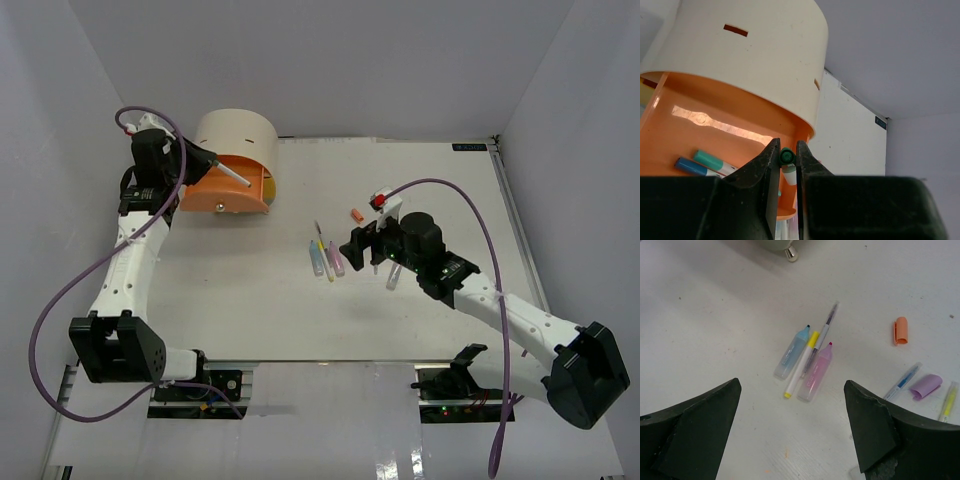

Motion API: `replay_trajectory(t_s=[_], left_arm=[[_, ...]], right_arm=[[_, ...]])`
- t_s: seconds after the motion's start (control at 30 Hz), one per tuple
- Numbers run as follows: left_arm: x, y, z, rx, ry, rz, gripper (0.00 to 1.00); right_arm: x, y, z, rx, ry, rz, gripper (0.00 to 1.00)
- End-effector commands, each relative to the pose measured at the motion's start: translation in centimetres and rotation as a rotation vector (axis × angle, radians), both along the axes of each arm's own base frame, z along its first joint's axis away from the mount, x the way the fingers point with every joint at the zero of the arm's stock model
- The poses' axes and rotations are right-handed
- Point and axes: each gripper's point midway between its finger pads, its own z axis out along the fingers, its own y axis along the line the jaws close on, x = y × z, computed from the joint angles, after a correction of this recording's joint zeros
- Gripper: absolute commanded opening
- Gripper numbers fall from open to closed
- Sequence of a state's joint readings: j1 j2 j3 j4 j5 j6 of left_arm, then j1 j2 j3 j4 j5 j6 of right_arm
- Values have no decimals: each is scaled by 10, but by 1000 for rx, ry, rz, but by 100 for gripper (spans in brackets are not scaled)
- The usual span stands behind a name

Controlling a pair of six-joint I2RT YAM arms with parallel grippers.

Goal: Sort the stationery into containers
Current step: Place the pen in the drawer.

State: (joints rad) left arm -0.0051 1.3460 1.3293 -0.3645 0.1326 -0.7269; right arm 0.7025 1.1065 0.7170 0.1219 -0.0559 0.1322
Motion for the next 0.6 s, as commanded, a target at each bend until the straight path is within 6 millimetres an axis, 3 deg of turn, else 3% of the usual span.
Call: replay_trajectory(t_s=[0.0,0.03,0.17,0.33,0.57], left_arm=[[2,-7,11,-32,-45,-34,16],[5,8,9,-28,-43,-1,19],[8,17,1,-19,-34,19,43],[7,25,-6,7,-20,37,59],[4,33,-1,65,-21,43,90]], right_arm=[[0,3,-4,1,15,5,90],[0,3,-6,-11,22,7,90],[5,8,-14,-61,67,15,93],[9,15,-34,-111,138,25,100],[8,33,-58,-203,215,36,80]])
